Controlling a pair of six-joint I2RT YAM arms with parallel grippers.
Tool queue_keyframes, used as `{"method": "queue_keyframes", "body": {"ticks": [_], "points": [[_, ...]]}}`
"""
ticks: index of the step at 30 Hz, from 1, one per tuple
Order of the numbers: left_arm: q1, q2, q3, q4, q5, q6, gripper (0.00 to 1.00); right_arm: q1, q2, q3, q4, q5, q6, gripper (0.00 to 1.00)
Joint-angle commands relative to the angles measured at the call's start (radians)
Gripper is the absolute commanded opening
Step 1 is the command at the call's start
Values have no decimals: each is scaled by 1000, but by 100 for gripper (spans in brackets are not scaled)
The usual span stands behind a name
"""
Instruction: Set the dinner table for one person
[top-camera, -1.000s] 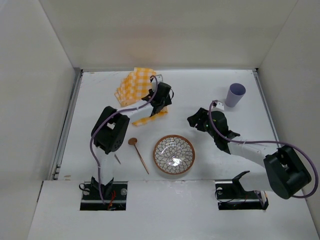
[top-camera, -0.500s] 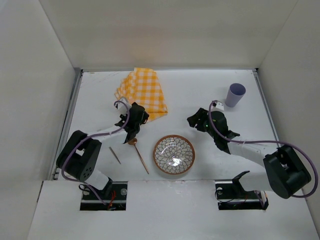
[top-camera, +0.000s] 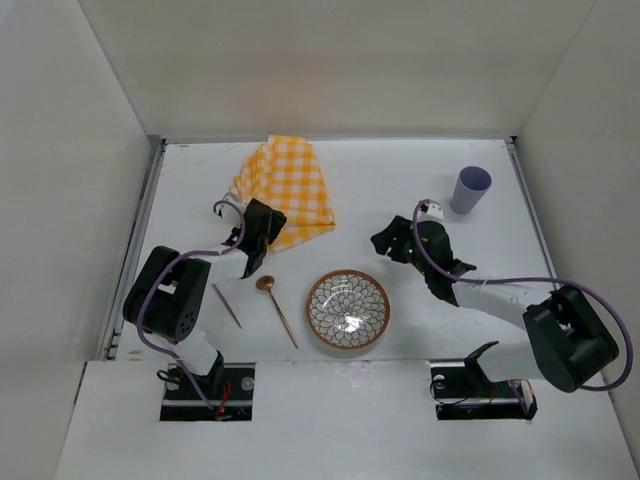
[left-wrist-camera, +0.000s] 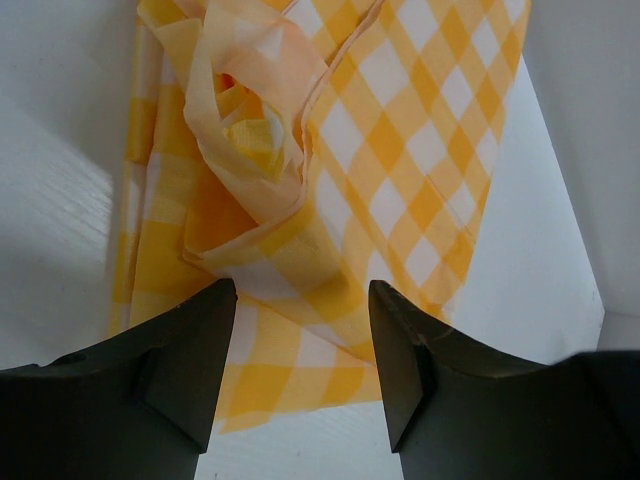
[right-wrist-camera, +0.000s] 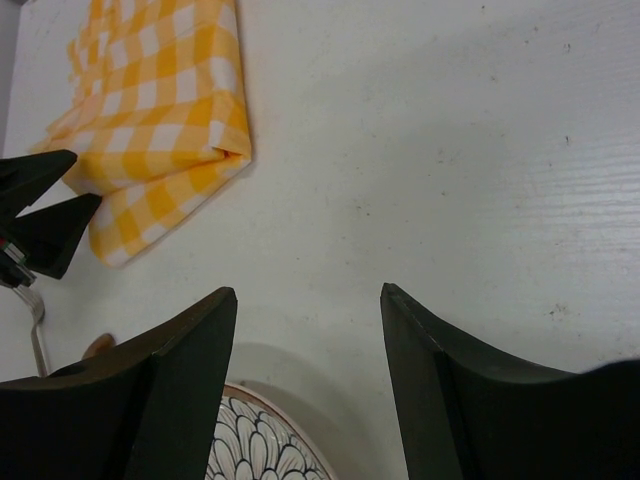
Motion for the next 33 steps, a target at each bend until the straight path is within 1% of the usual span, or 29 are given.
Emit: {"method": "queue_keyframes", "body": {"ticks": [1,3,7,12,17,23,26,27,30,33], "points": [[8,-5,40,-2,5,-24,53,14,10,43,43,-7,-20,66],[9,0,55,-22,-9,-24,53,15,8,43,43,-12,-20,66],[31,35,88,-11,-24,-21,53,18,11,44,43,-12,-20,66],[64,84,120,-22,-18,-21,51,23,10,46,43,-12,-21,66],[69,104,143,-56,-26,-10,49,20,7,44,43,-12,-21,66],[60,98,160,-30,-26,8,31,23,14,47,43,-12,-23,66],[49,72,171,-27,-21,33,14,26,14,49,43,-12,-23,67],[46,63,172,-27,-21,39,11,29,14,49,43,-12,-23,68],[25,15,187,-31,-18,56,5,34,25,53,48,-15,-18,72],[-4,-33,212,-39,-27,79,4,53,62,72,58,-41,3,76]]}}
